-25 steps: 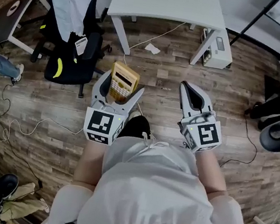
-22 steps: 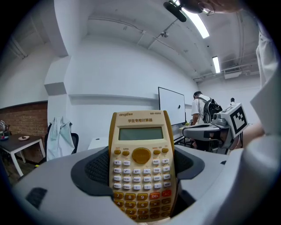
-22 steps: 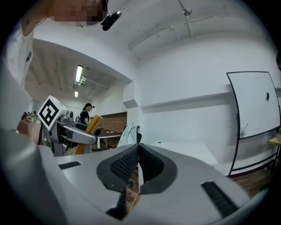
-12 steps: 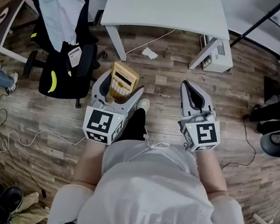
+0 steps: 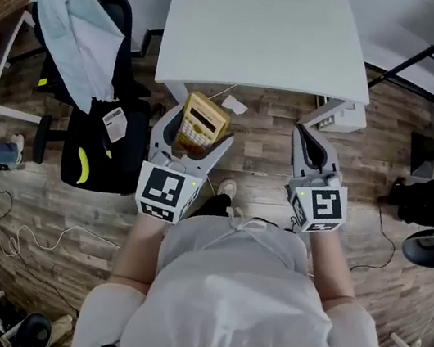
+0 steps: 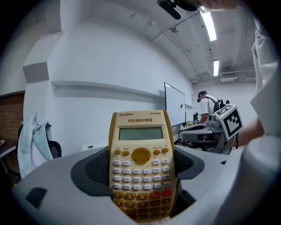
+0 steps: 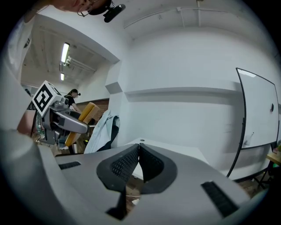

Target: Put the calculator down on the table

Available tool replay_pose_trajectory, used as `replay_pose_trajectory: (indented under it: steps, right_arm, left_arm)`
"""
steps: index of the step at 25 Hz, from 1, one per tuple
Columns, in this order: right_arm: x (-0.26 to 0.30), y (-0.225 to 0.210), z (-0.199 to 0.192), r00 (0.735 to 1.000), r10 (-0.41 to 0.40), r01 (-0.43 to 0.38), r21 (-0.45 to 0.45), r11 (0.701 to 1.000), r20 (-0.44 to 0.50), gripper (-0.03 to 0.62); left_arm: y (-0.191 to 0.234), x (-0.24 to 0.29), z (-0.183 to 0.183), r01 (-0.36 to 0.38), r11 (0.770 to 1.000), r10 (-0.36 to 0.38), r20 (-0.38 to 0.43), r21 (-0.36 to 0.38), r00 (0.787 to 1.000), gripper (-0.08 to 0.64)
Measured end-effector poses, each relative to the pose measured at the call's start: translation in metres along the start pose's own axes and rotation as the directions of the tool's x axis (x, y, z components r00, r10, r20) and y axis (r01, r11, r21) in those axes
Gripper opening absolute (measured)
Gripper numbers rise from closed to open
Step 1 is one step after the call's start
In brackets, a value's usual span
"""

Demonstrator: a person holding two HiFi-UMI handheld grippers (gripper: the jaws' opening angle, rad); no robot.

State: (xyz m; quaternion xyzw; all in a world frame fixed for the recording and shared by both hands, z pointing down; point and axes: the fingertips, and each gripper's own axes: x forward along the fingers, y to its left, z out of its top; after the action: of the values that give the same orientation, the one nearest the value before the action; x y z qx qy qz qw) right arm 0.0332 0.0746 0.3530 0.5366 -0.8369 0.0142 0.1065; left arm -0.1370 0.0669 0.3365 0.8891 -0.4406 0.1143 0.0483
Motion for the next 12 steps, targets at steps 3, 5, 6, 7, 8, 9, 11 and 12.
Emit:
replay_pose_trajectory:
  steps: [3, 5, 6, 7, 8, 9, 11, 12]
  right_arm:
    - [0.037, -0.014, 0.005, 1.0, -0.016, 0.015, 0.018, 1.0, 0.003, 0.005]
    - [0.056, -0.019, 0.006, 1.0, -0.013, 0.013, 0.022, 1.0, 0.003, 0.006]
    - [0.065, -0.023, 0.006, 1.0, -0.007, 0.007, 0.022, 1.0, 0.003, 0.005]
    - [0.074, -0.027, 0.006, 1.0, -0.002, 0.001, 0.022, 1.0, 0.002, 0.005]
    - [0.083, -0.033, 0.006, 1.0, 0.002, -0.002, 0.025, 1.0, 0.0, 0.005]
    - [0.091, -0.039, 0.006, 1.0, 0.004, -0.004, 0.028, 1.0, -0.001, 0.005]
    - [0.107, -0.055, 0.006, 1.0, 0.001, -0.002, 0.035, 0.999, 0.002, 0.005]
    - [0.116, -0.063, 0.007, 1.0, -0.001, 0.0, 0.04, 0.999, 0.008, 0.005]
  left_arm:
    - [0.026, 0.031, 0.005, 0.011, 1.0, -0.011, -0.005, 0.005, 1.0, 0.413]
    - [0.038, 0.048, 0.006, 0.017, 1.0, -0.017, -0.009, -0.006, 1.0, 0.413]
    - [0.042, 0.056, 0.006, 0.018, 1.0, -0.018, -0.013, -0.01, 1.0, 0.413]
    - [0.047, 0.064, 0.006, 0.016, 1.0, -0.016, -0.016, -0.01, 1.0, 0.413]
    - [0.052, 0.074, 0.007, 0.013, 1.0, -0.013, -0.019, -0.009, 1.0, 0.413]
    - [0.056, 0.083, 0.008, 0.009, 1.0, -0.009, -0.022, -0.011, 1.0, 0.413]
    - [0.064, 0.103, 0.008, 0.002, 1.0, -0.002, -0.026, -0.02, 1.0, 0.412]
    - [0.07, 0.113, 0.008, -0.004, 1.0, 0.003, -0.028, -0.022, 1.0, 0.413]
